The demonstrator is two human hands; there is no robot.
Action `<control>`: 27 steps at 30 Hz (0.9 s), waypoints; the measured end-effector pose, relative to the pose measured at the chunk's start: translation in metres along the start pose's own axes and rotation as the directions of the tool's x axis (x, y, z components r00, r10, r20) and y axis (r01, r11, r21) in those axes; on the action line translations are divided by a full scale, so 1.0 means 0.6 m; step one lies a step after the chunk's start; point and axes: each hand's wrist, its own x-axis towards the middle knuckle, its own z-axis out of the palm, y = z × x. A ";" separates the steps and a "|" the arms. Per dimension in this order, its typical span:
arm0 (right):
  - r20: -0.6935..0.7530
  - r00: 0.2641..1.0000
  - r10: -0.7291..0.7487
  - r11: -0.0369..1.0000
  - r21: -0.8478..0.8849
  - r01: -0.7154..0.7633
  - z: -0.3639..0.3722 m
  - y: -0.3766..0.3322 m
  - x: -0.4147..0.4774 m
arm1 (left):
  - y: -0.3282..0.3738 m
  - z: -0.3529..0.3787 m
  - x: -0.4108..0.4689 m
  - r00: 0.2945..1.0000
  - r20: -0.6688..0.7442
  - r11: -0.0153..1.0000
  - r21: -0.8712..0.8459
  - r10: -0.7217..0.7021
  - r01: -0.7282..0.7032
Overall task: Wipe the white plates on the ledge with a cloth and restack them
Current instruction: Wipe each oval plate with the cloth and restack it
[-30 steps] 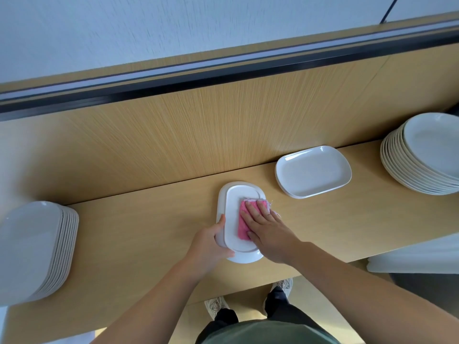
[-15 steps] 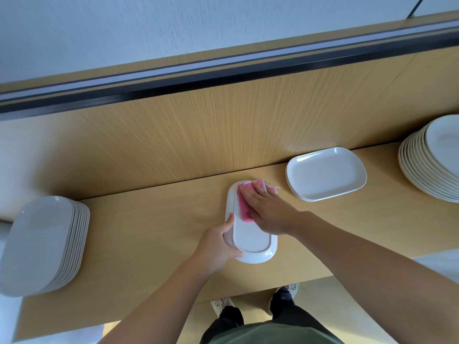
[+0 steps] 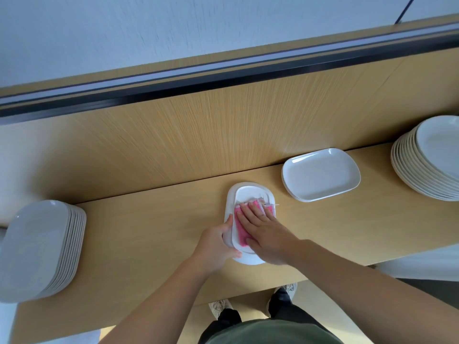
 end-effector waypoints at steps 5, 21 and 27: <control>0.017 0.998 -0.057 0.998 0.004 0.057 0.014 -0.015 -0.025 | 0.009 -0.002 -0.002 1.000 0.001 1.000 -0.023 -0.007 0.007; -0.241 0.947 -0.212 0.964 0.110 0.243 0.053 0.050 -0.071 | 0.028 0.004 0.001 0.999 -0.027 1.000 0.020 -0.022 0.023; -0.255 0.930 -0.265 0.953 0.076 0.292 0.030 0.092 -0.085 | 0.045 0.007 -0.006 0.999 -0.045 0.998 0.058 -0.020 0.023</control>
